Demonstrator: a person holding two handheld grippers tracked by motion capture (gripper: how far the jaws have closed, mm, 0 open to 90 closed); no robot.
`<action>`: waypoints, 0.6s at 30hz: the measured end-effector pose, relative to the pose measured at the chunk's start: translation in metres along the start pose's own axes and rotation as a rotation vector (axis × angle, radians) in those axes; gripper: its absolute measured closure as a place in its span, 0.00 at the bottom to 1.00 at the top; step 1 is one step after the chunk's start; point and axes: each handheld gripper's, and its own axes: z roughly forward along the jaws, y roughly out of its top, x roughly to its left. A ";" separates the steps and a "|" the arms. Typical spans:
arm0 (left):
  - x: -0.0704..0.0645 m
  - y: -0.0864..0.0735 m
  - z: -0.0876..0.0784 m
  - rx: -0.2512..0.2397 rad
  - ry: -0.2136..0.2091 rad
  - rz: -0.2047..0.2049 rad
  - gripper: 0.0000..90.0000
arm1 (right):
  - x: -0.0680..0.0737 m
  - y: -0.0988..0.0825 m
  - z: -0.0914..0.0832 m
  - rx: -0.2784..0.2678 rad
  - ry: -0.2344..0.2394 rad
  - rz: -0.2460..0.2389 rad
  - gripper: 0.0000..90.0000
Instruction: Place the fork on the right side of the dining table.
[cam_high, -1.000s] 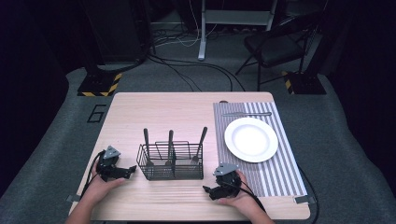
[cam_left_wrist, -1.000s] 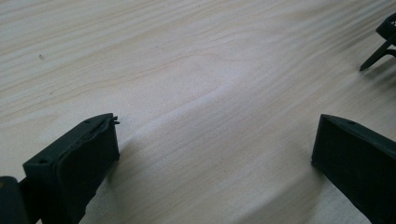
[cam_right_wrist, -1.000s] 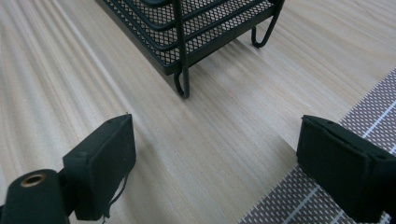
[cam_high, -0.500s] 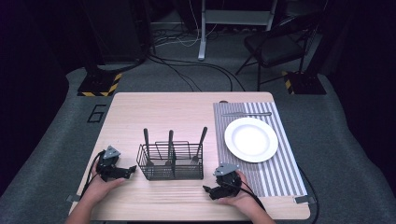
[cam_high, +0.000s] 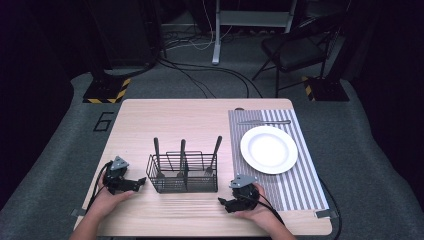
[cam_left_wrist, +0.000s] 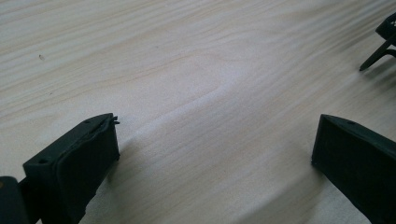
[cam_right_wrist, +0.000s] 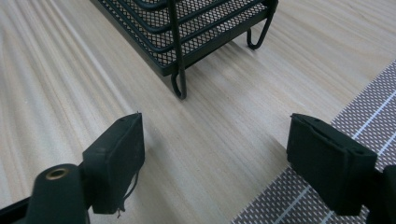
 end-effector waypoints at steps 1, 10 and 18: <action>0.000 0.000 0.000 -0.001 -0.001 -0.004 0.00 | 0.000 0.000 0.000 -0.002 -0.004 -0.003 0.26; 0.000 0.000 0.000 0.000 0.000 0.000 0.00 | 0.001 0.006 -0.010 0.001 0.000 0.027 0.35; 0.000 0.000 0.000 0.000 -0.002 -0.005 0.00 | 0.004 0.015 -0.022 -0.011 -0.016 0.105 0.41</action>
